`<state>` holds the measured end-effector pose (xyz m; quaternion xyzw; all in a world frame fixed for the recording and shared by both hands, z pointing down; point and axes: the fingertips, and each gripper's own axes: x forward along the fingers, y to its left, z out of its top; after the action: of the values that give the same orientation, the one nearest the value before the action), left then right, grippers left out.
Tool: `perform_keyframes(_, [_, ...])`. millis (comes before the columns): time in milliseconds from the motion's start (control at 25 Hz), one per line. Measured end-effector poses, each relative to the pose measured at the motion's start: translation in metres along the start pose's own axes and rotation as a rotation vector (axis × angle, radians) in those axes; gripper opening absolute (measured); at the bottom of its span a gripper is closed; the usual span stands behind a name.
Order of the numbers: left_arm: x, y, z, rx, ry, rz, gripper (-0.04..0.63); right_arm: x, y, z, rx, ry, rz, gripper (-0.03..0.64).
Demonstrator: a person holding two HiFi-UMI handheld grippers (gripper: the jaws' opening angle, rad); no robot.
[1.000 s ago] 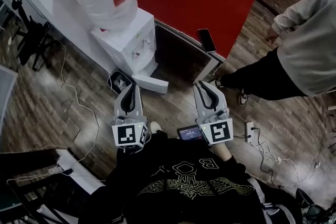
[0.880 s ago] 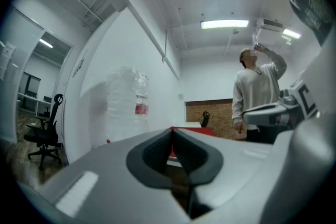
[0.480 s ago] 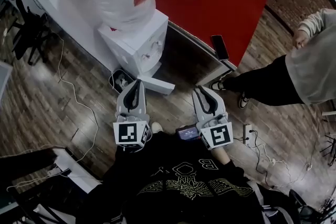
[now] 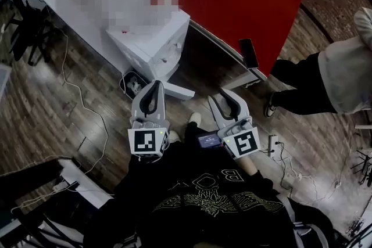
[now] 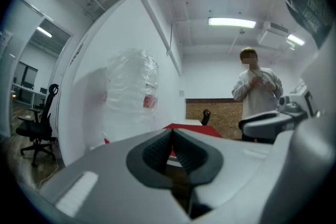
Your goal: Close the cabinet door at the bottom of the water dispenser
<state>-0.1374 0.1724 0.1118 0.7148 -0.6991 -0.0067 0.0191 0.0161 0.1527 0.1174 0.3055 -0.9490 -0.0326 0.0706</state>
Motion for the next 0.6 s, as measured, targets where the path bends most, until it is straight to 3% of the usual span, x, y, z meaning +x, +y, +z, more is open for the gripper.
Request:
perform_keyframes(320, [0.071,-0.001,0.007,0.037,0.006,0.000,0.008,0.052,-0.048,0.002,-0.057,-0.040,0.057,0.161])
perform_keyframes(600, [0.117,-0.016,-0.016,0.075,0.080,-0.005,0.008,0.072,-0.094,-0.029,-0.009,-0.006,0.096,0.126])
